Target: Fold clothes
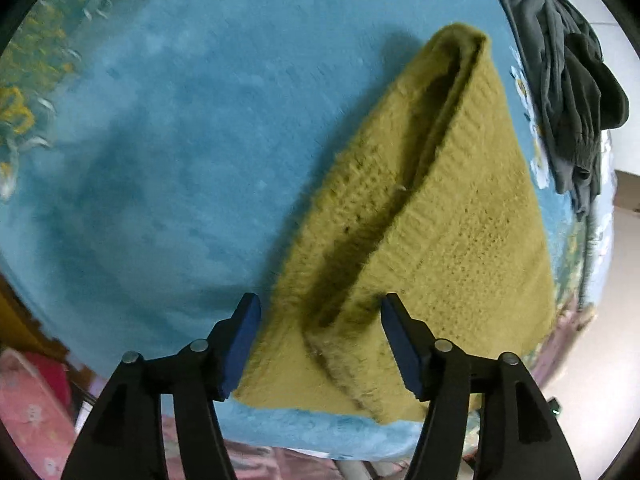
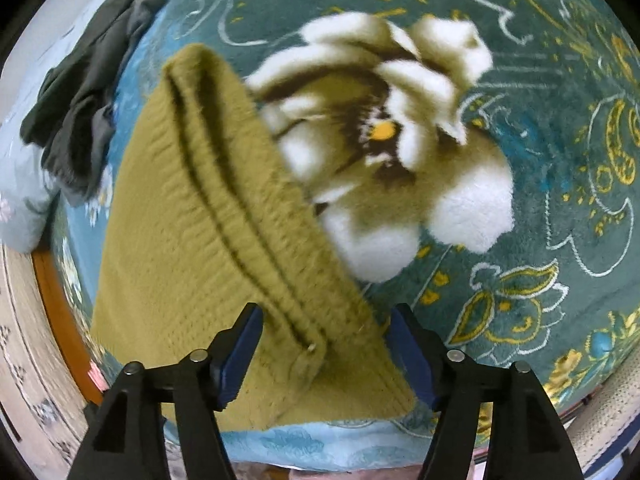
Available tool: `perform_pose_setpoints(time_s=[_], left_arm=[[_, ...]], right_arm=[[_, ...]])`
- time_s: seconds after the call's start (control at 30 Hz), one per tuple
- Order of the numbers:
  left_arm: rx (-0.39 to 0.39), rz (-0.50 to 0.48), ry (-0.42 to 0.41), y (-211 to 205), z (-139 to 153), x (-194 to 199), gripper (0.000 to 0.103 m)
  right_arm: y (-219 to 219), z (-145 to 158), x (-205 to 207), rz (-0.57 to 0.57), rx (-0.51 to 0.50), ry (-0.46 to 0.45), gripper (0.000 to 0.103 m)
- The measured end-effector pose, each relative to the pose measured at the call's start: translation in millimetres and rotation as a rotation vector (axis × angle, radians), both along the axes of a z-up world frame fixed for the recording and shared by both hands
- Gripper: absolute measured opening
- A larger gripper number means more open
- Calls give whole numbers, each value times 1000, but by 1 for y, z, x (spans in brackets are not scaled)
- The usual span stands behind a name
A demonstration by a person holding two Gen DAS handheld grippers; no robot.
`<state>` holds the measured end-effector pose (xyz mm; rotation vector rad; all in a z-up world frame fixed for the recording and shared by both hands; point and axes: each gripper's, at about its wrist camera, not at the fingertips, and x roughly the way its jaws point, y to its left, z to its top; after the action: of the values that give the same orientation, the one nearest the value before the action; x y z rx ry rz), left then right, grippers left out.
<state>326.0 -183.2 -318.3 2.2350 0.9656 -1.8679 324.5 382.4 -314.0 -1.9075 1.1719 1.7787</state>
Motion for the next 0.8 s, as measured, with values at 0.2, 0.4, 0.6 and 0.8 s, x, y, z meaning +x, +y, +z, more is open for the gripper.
perform_pose_setpoints(time_s=[0.2,0.4,0.6,0.8], left_arm=[[11,54,-24,-5,-17,19,75],[25,53,-22,-12,-20,41,75],[12,43,-48,-20,-18,63,63],[-43,-9,-67,-16,-4,79,21]], right_arm=[[-6,-6,5,12,-21,4,78],[-23,-5,13,45,-70,16,75],[-33,-3,28,-4,-89,5,44],[-44,17,38,-36,-122,5,25]])
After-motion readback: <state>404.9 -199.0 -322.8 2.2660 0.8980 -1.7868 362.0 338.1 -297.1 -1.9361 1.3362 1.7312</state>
